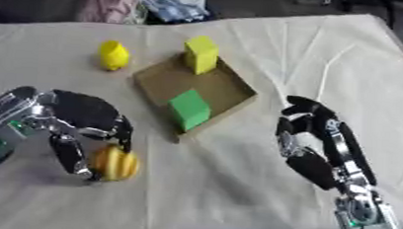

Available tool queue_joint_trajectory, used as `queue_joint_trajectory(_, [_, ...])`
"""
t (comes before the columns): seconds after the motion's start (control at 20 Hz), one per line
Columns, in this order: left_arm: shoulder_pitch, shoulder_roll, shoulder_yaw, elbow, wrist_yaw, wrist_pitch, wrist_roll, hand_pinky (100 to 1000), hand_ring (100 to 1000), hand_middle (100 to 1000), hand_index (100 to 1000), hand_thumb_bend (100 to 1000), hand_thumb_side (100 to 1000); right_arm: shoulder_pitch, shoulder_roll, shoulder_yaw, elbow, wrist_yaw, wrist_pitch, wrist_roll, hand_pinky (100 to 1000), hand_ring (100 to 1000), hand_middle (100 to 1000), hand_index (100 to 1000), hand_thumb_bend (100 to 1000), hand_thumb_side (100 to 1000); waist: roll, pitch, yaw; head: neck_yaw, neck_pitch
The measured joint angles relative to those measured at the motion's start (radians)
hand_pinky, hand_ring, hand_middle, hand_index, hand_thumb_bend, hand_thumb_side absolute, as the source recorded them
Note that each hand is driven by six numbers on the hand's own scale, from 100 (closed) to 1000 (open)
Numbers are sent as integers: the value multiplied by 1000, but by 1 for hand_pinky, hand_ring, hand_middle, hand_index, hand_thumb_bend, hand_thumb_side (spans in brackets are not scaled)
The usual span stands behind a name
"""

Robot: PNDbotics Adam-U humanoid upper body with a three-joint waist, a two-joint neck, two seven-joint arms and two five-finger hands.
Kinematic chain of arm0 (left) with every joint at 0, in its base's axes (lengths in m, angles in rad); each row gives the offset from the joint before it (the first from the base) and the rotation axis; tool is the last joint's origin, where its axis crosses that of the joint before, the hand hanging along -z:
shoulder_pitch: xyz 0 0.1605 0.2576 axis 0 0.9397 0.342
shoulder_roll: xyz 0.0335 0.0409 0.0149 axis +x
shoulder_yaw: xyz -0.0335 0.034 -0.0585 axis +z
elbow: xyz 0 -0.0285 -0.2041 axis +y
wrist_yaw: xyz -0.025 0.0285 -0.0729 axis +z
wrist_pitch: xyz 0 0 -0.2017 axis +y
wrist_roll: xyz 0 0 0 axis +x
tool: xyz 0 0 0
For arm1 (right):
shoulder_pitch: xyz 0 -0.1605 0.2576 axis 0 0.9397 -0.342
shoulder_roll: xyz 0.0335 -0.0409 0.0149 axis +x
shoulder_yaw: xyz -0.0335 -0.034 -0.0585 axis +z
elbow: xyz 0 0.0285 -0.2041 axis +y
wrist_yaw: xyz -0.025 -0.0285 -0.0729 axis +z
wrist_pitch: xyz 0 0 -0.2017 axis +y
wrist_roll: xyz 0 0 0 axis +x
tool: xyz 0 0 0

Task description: Pick up objects on the table and place them in the box.

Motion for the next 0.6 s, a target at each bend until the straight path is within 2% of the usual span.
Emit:
queue_joint_trajectory(0.05, [0,-4,0,2,-5,-7,7,515,461,505,635,293,112,0,0,0,0,0,0,0,602,569,651,830,100,397,0,0,0,0,0])
queue_joint_trajectory(0.15, [0,-7,5,8,-11,-19,23,474,423,464,584,248,100,0,0,0,0,0,0,0,602,570,651,830,100,397,0,0,0,0,0])
queue_joint_trajectory(0.2, [0,-7,10,9,-13,-21,33,469,417,456,568,167,100,0,0,0,0,0,0,0,602,570,651,830,100,399,0,0,0,-1,0])
queue_joint_trajectory(0.25, [-1,-7,15,11,-13,-23,43,465,413,448,558,231,100,0,0,0,0,0,0,0,602,570,651,830,100,398,0,0,0,-1,0])
queue_joint_trajectory(0.6, [-72,10,76,6,3,9,103,485,434,467,578,274,100,0,0,0,0,0,0,0,601,570,651,830,100,396,0,0,0,-5,0])
